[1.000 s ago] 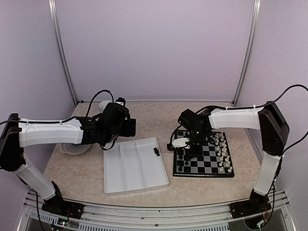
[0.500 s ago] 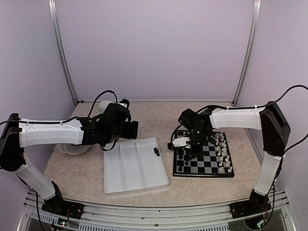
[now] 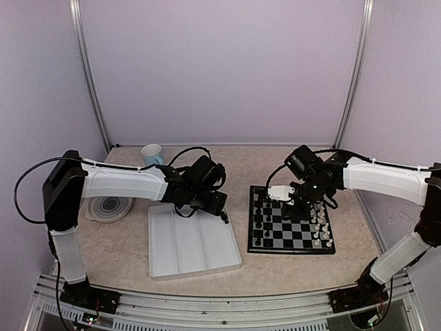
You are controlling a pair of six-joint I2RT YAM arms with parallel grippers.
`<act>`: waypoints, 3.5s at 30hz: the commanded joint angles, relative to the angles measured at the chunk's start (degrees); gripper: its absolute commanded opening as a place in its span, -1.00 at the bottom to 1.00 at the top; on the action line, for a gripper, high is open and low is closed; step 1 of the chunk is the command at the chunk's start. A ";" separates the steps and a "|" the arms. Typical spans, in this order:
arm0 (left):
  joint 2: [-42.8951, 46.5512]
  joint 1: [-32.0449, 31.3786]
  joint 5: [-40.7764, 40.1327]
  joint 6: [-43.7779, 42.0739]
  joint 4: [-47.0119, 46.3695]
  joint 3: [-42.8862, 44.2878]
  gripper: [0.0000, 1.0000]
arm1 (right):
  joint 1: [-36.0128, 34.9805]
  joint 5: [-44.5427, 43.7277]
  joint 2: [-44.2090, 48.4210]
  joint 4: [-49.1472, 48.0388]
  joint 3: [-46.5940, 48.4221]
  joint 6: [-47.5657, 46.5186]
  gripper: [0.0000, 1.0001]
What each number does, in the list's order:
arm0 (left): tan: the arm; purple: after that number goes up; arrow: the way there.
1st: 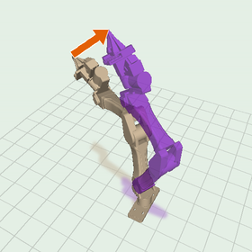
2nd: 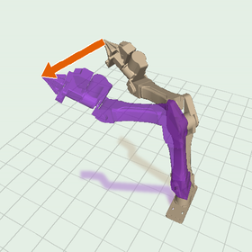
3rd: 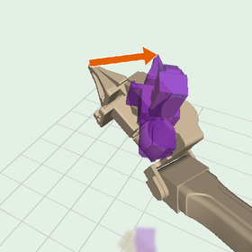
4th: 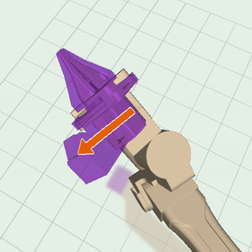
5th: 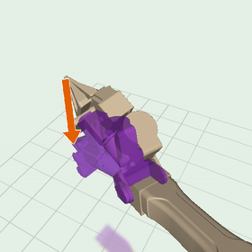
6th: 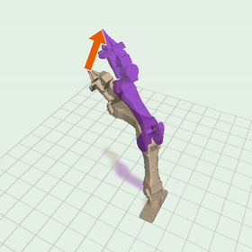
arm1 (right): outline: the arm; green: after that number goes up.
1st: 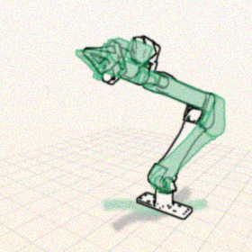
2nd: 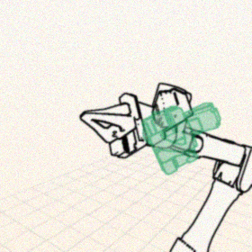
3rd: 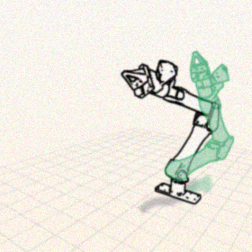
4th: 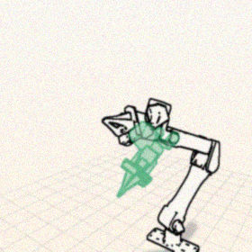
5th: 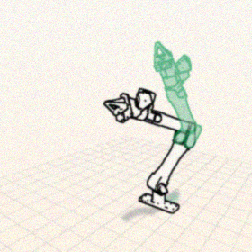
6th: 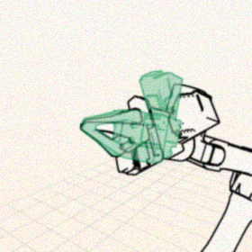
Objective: Set up the chess pieces on the board
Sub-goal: Place the pawn at c7, then pick up the chess pile from the storage box.
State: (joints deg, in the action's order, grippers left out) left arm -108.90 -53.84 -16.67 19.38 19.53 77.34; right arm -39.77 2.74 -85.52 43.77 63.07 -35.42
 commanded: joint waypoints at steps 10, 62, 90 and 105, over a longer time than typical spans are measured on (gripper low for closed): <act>-7.32 1.30 13.78 12.74 0.53 0.89 0.31 | 3.70 1.86 4.23 -2.79 -3.57 1.57 -0.34; -12.02 2.00 5.22 17.85 6.58 2.89 -0.07 | 3.68 3.92 2.83 -3.32 -3.79 2.12 -0.35; -11.14 2.98 7.17 9.55 4.25 1.85 -0.95 | 3.69 3.87 1.94 -3.61 -1.37 2.16 -0.39; 14.62 -7.79 1.10 -6.33 -17.53 -14.73 -1.00 | 10.67 32.81 -3.89 -8.81 15.14 17.83 -0.28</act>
State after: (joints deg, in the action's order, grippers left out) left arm -98.78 -58.30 -13.04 19.55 12.08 64.53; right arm -30.83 20.16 -86.39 35.40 74.72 -24.95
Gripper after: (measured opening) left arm 0.093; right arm 0.336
